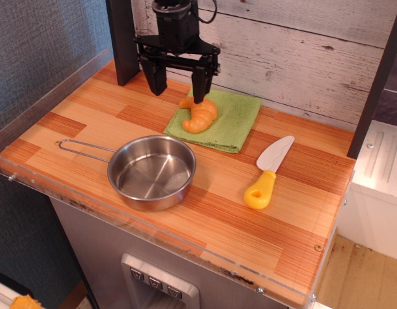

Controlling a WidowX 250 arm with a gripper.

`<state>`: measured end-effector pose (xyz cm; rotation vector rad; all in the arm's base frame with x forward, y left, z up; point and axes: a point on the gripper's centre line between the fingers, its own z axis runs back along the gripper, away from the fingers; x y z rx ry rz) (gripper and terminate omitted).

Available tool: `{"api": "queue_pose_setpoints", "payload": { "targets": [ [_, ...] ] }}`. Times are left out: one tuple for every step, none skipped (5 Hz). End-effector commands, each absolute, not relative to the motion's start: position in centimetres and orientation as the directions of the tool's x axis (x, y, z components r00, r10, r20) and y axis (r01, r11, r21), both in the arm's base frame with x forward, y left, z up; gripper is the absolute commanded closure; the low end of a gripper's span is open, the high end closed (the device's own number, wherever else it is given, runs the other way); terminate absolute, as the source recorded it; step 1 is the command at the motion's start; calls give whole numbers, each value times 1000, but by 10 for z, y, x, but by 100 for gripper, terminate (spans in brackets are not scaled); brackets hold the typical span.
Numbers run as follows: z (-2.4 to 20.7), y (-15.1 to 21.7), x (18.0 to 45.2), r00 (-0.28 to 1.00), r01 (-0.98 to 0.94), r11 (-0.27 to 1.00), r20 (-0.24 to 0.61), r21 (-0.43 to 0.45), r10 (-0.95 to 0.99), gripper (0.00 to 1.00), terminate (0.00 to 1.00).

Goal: Place the croissant on top of the green towel

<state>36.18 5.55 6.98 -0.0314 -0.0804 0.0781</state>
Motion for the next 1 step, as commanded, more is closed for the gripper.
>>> {"api": "queue_pose_setpoints", "payload": {
  "targets": [
    [97,60,363,986,-72,997,151,-24,75,0,100]
  ]
}}
